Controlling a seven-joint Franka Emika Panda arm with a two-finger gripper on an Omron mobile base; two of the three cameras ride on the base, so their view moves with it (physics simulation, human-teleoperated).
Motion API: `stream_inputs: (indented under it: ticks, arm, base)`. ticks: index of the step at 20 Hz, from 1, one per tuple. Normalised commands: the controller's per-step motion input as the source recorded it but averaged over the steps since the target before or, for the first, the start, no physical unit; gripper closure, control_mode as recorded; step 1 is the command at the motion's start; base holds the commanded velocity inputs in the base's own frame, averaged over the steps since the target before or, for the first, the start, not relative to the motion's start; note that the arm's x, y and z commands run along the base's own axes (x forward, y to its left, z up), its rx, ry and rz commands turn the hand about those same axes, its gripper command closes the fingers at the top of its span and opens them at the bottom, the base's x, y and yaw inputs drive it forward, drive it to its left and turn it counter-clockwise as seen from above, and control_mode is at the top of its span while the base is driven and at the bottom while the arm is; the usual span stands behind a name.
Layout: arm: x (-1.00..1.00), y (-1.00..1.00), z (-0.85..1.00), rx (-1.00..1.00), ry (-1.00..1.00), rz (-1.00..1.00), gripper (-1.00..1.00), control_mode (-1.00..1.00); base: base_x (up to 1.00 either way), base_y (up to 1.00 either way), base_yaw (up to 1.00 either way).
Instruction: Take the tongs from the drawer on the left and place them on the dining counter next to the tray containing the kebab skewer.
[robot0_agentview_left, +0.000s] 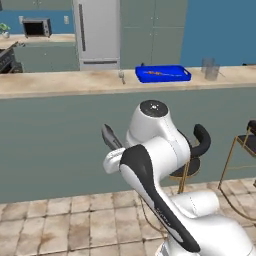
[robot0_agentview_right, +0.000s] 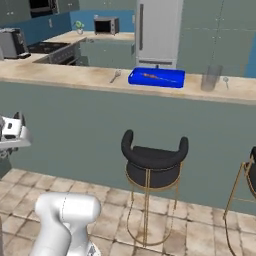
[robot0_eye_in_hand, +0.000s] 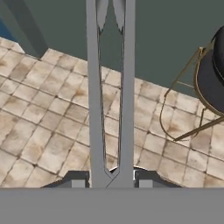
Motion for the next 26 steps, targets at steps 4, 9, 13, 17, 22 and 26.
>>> stream_inputs:
  ticks: [4, 9, 13, 17, 22, 26]
  arm:
    - [0.00, 0.00, 0.00, 0.00, 0.00, 0.00, 1.00, 1.00]
    - [0.00, 0.00, 0.00, 0.00, 0.00, 0.00, 1.00, 1.00]
    - [0.00, 0.00, 0.00, 0.00, 0.00, 0.00, 1.00, 1.00]
    - [0.00, 0.00, 0.00, 0.00, 0.00, 0.00, 1.00, 1.00]
    - [0.00, 0.00, 0.00, 0.00, 0.00, 0.00, 1.00, 1.00]
    - [0.00, 0.00, 0.00, 0.00, 0.00, 0.00, 1.00, 1.00]
  base:
    - [0.83, -0.13, -0.36]
    - [0.78, -0.38, -0.34]
    - [0.52, -0.66, -0.27]
    - [-0.04, -1.00, -0.13]
    - [-0.18, -0.77, -0.01]
    - [0.24, -0.52, 0.03]
